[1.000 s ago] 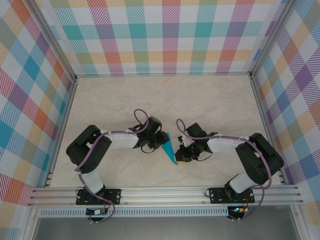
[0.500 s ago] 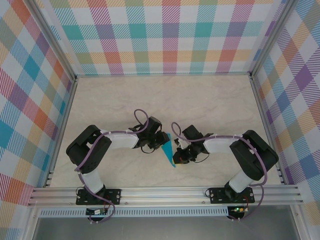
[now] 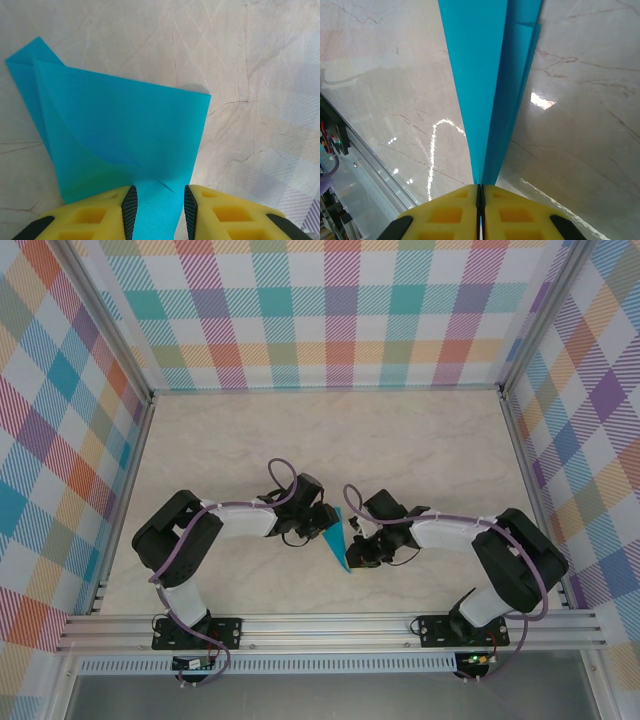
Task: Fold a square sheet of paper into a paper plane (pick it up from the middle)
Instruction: Fold the wing for the fifth time at the center of the table.
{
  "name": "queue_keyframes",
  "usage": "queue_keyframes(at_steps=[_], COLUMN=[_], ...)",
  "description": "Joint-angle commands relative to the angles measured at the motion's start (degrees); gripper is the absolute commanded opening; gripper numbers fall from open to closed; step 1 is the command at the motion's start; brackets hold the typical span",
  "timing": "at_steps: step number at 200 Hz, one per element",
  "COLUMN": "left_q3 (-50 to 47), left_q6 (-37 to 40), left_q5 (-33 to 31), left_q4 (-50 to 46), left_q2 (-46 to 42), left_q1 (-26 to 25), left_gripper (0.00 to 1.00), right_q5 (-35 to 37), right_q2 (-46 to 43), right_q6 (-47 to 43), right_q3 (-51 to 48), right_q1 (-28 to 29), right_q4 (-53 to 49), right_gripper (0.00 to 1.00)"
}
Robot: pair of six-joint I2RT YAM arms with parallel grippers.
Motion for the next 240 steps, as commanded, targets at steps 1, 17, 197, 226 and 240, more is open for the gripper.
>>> queue_keyframes(at_steps=[1, 17, 197, 226, 240], left_q3=[-0.27, -0.11, -0.16, -0.15, -0.17], left_q6=[1.0, 1.09, 0.39, 0.37, 0.31], left_q5=[-2.65, -2.73, -3.31, -3.26, -3.46], left_q4=[-5.29, -5.58, -6.4, -6.39, -6.53], left_q2=[-0.49, -0.45, -0.2, -0.14, -0.15], left_q1=[-0.33, -0.29, -0.28, -0.31, -0.24], left_gripper=[0.34, 0.34, 0.34, 0.34, 0.34], right_q5=[-1.77, -3.74, 6.1, 7.63, 8.36], right_q2=[-0.04, 0.96, 2.4, 2.46, 1.84], right_q6=[0.65, 0.44, 3.39, 4.27, 4.55], right_q3=[-0.97, -1.53, -5.44, -5.75, -5.6], right_q1=[0.4, 0.4, 7.52, 8.4, 9.46], right_q4=[-1.55, -0.26, -3.63, -5.01, -5.62], right_gripper=[0.05, 0.01, 0.03, 0.02, 0.03])
